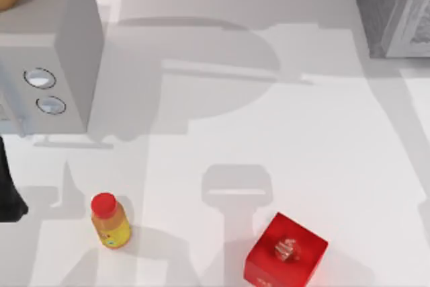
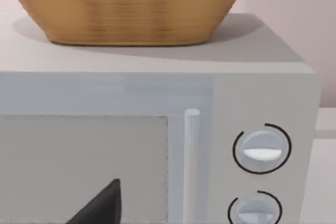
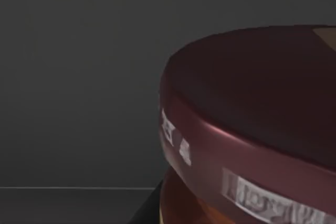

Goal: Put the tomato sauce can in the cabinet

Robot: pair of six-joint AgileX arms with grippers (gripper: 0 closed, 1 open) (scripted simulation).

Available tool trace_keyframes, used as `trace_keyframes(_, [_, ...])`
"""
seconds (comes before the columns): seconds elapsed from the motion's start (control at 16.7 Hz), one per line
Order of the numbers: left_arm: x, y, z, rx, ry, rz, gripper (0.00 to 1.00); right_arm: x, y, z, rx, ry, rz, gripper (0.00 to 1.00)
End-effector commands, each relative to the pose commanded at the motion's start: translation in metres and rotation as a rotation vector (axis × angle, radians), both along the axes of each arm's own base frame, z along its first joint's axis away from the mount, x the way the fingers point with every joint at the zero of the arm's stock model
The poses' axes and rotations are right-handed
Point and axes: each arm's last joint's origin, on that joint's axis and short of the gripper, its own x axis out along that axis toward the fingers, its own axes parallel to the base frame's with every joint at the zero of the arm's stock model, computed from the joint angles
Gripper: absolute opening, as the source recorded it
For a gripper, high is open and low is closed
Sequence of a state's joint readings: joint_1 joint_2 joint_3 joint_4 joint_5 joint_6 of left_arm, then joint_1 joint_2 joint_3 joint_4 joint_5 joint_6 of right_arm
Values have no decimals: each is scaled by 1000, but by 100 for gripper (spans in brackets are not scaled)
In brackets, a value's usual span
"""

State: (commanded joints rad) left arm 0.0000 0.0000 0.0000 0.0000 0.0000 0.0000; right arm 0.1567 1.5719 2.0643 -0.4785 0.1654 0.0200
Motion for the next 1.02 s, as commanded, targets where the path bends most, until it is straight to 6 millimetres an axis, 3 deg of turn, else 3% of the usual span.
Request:
trace_keyframes(0.18, [0, 0, 0, 0, 0, 0, 100, 23, 0, -2, -1, -6, 3, 0])
trace_keyframes(0.36, [0, 0, 0, 0, 0, 0, 100, 65, 1, -18, -7, 23, 3, 0])
trace_keyframes(0.48, [0, 0, 0, 0, 0, 0, 100, 83, -3, -23, -5, 22, -3, 0])
trace_keyframes(0.78, [0, 0, 0, 0, 0, 0, 100, 88, -5, -24, -3, 17, -6, 0])
trace_keyframes(1.02, [0, 0, 0, 0, 0, 0, 100, 88, -5, -24, -3, 17, -6, 30])
